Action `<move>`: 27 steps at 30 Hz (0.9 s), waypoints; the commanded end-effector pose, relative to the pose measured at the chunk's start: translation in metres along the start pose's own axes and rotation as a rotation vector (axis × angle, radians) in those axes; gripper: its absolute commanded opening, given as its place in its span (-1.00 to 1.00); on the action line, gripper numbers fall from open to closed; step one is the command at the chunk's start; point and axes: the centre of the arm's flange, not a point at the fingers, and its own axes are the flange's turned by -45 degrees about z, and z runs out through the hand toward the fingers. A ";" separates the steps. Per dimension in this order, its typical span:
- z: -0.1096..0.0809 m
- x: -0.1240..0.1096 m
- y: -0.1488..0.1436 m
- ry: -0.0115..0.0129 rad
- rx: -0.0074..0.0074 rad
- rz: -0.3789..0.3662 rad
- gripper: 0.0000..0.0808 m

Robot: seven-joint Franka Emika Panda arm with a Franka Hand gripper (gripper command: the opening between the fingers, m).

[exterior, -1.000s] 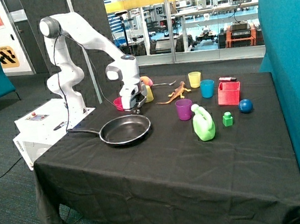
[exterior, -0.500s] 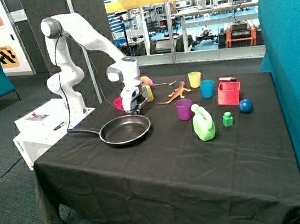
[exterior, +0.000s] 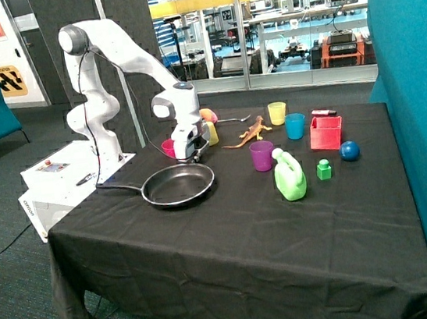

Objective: Roll the dices in the bowl

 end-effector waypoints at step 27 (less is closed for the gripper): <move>-0.054 -0.004 -0.013 0.0027 0.0000 -0.103 -1.00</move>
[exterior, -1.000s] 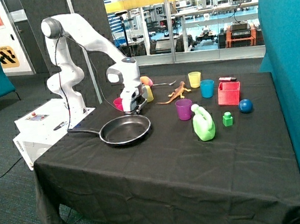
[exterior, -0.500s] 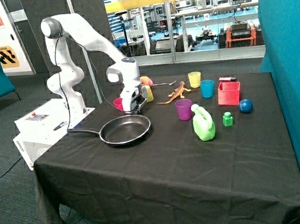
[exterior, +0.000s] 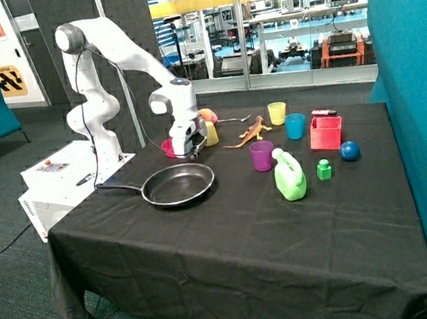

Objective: Roll the dices in the bowl

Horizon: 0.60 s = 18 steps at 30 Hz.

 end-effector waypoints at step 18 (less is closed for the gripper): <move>-0.134 0.037 -0.037 -0.0093 0.0000 -0.202 -1.00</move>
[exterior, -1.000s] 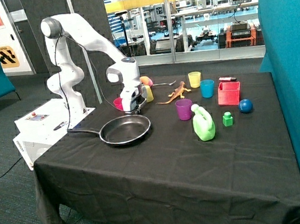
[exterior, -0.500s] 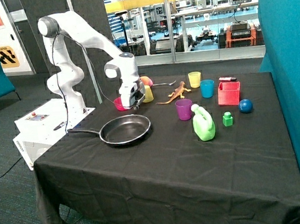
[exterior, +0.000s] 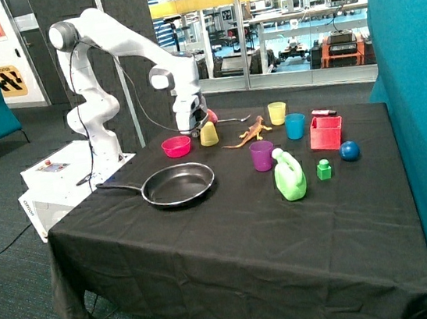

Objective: Roll the dices in the bowl

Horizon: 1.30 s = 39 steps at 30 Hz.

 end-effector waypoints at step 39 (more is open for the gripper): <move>-0.055 -0.090 -0.071 -0.0035 -0.0016 -0.307 -1.00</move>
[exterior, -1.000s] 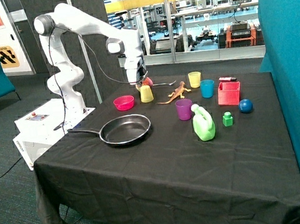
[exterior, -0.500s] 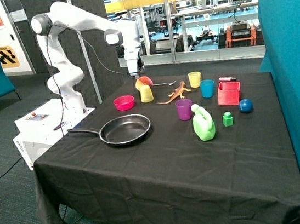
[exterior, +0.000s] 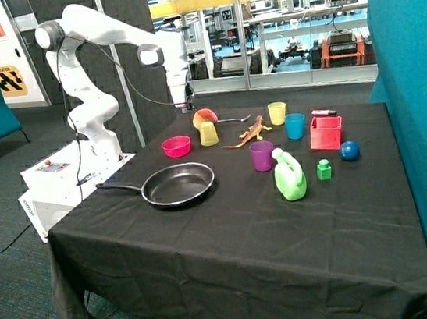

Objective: Roll the dices in the bowl

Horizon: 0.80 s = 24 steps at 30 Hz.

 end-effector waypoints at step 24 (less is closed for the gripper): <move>0.014 -0.031 -0.006 0.0062 0.0007 0.034 0.19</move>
